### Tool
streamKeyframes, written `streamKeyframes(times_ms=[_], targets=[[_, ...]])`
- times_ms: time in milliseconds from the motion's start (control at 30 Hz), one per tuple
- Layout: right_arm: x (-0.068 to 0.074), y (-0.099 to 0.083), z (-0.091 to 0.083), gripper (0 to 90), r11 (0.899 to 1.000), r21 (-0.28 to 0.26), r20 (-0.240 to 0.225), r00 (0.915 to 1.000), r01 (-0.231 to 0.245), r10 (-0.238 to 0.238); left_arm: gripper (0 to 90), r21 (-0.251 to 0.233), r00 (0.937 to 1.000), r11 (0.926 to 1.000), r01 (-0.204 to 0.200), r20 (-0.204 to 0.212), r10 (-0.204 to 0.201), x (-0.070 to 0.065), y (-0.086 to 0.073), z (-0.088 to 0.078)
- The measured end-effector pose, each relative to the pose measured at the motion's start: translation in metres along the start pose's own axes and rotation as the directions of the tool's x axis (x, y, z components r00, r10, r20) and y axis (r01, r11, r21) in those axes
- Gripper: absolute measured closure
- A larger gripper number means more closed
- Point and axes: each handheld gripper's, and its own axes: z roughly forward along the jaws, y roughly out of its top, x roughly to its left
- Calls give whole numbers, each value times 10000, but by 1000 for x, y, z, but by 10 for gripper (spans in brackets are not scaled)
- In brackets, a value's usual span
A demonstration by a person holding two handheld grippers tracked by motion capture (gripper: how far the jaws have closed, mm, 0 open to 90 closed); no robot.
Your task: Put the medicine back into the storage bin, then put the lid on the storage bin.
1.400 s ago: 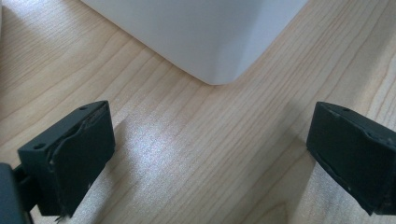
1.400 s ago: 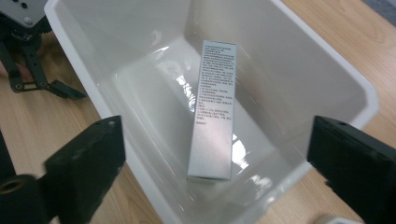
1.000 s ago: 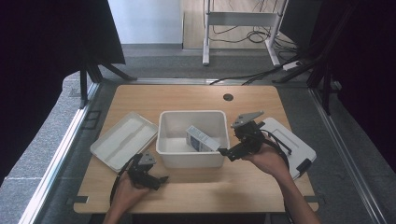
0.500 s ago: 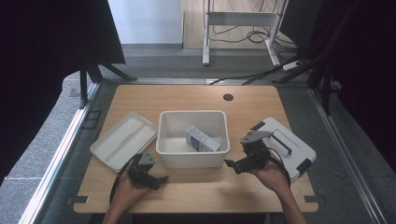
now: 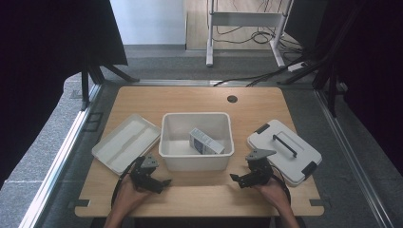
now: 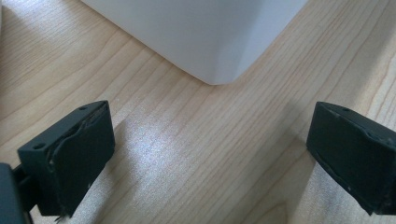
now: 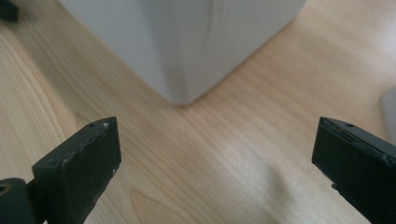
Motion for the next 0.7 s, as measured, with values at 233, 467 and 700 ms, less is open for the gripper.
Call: streamKeyframes(times_ms=[233,467,700], targets=[[1,-10,8,8,9999,103,202,9998,48,-50,1,28,10000,10000,-45,37,44,0,0,0],[4,-18,15,0,9992,282,302,9991,300,-308,0,31,9999,10000,9,-117,-8,2,-2,-6],[4,-18,15,0,9991,313,359,9989,292,-303,5,-174,9996,9998,114,-248,-118,9,1,-24]])
